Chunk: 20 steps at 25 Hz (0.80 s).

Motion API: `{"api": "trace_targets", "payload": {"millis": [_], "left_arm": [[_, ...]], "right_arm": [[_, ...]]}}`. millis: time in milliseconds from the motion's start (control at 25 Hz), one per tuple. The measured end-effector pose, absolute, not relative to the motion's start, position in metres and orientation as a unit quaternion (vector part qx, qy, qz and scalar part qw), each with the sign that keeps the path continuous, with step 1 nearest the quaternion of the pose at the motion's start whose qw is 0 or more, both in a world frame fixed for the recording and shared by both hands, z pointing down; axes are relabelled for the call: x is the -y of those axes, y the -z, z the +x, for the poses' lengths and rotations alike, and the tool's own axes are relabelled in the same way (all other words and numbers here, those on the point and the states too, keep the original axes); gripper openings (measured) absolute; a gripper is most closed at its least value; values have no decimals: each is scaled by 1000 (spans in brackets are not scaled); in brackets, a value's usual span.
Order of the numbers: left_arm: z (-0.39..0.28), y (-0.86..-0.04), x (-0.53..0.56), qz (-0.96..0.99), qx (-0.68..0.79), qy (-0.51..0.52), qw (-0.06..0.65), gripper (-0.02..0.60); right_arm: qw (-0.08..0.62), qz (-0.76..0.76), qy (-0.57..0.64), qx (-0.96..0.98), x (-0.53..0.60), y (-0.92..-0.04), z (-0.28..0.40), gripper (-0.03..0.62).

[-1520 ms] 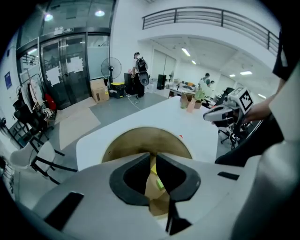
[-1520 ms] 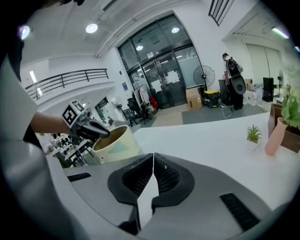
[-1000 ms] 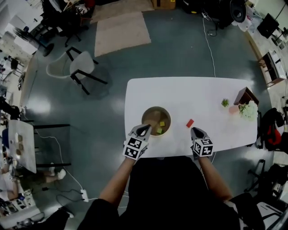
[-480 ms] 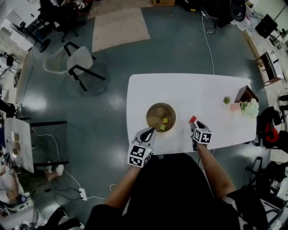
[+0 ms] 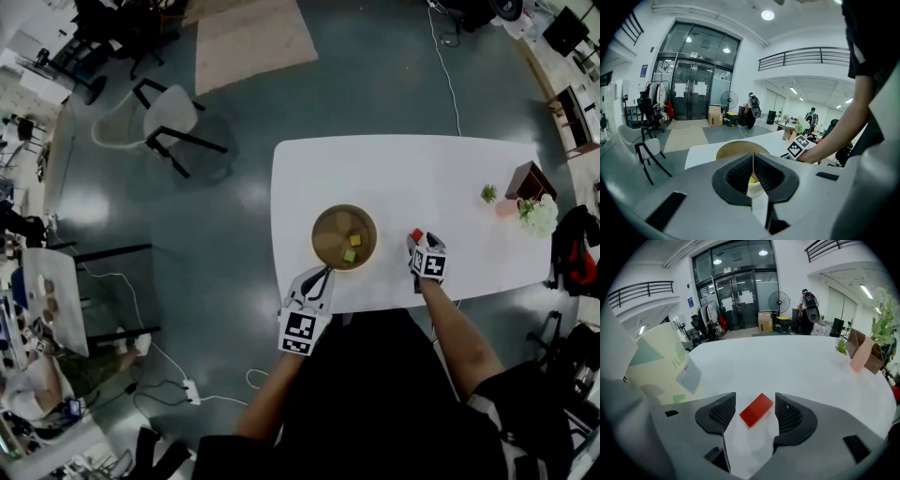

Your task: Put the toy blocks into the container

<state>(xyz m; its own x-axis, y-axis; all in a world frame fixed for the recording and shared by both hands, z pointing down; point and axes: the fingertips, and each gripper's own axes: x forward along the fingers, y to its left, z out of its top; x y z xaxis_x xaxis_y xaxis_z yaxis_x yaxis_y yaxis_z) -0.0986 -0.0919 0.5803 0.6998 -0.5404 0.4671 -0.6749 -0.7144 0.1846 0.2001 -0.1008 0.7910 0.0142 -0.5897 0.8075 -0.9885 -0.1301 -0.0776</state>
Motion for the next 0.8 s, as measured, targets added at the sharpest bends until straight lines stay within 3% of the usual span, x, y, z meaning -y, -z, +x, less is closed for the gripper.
{"api": "trace_targets", "payload": {"millis": [800], "left_arm": [[-88, -570, 107, 895, 359, -170, 202, 9]], "right_arm": [[322, 635, -398, 579, 101, -833, 192, 239]]}}
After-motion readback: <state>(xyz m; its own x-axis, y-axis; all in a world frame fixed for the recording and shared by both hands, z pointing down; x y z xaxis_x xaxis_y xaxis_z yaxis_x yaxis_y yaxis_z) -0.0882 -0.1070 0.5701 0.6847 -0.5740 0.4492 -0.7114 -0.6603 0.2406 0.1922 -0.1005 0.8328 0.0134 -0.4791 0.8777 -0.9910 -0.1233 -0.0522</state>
